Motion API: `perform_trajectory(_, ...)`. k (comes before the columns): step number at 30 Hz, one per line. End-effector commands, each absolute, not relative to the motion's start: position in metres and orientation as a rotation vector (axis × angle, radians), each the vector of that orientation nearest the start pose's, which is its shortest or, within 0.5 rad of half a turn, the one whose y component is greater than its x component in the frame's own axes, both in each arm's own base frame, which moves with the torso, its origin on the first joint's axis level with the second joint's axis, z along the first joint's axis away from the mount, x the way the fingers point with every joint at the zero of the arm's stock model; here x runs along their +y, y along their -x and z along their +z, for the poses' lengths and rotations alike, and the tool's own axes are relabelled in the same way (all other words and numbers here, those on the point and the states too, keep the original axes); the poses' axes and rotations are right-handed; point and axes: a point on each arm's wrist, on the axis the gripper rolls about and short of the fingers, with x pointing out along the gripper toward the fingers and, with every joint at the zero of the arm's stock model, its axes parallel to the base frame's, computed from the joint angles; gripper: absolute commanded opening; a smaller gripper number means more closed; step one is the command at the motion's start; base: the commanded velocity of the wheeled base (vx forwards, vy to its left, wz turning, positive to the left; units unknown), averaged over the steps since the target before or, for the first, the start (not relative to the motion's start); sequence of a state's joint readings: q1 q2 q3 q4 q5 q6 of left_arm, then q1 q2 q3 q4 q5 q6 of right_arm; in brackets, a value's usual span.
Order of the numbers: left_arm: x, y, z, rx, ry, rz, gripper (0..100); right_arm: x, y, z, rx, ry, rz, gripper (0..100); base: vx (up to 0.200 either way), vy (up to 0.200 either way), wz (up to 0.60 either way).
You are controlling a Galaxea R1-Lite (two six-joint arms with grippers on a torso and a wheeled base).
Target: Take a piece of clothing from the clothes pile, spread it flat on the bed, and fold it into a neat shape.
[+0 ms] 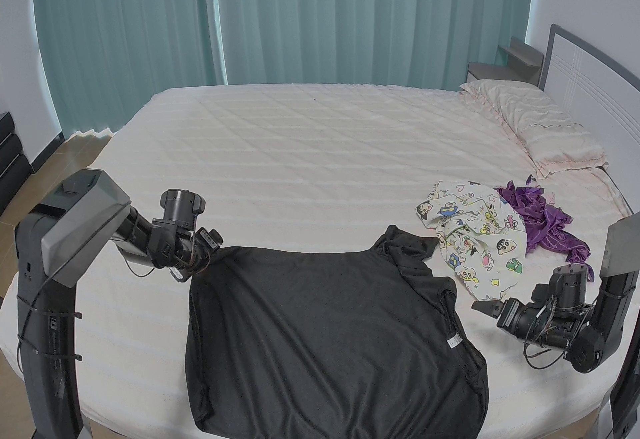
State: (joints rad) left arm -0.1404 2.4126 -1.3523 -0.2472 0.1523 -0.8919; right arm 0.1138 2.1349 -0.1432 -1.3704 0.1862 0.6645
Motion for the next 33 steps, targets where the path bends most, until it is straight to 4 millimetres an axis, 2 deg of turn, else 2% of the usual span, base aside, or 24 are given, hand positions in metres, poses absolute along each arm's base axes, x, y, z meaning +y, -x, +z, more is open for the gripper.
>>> perform_trajectory(1, -0.056, -0.384, 0.056, 0.822, 0.855, 0.257, 100, 0.04, -0.284, 0.004, 0.58, -0.673, 0.118, 100, 0.0, 0.0, 0.0)
perform_trajectory(4, -0.055, -0.362, 0.058, 0.878, 0.911, 0.228, 100, 0.048, -0.312, 0.001, 0.552, -0.689, 0.133, 100, 0.0, 0.0, 0.0)
perform_trajectory(10, -0.059, -0.331, 0.049, 0.909, 0.988, 0.158, 100, 0.085, -0.363, 0.014, 0.586, -0.813, 0.169, 100, 0.0, 0.0, 0.0)
perform_trajectory(13, -0.063, -0.315, 0.037, 0.916, 1.001, 0.149, 100, 0.102, -0.391, 0.003, 0.635, -0.826, 0.112, 100, 0.0, 0.0, 0.0)
perform_trajectory(17, -0.063, -0.309, 0.033, 0.874, 1.053, 0.136, 100, 0.111, -0.428, -0.02, 0.631, -0.792, 0.0, 100, 0.0, 0.0, 0.0)
perform_trajectory(21, -0.062, -0.305, 0.029, 0.868, 1.056, 0.134, 100, 0.118, -0.445, -0.03, 0.658, -0.784, -0.029, 100, 0.0, 0.0, 0.0)
perform_trajectory(28, -0.061, -0.302, 0.027, 0.877, 1.054, 0.138, 100, 0.121, -0.454, -0.042, 0.68, -0.781, -0.045, 100, 0.0, 0.0, 0.0)
perform_trajectory(33, -0.061, -0.301, 0.024, 0.886, 1.052, 0.145, 100, 0.121, -0.461, -0.037, 0.652, -0.788, -0.036, 100, 0.0, 0.0, 0.0)
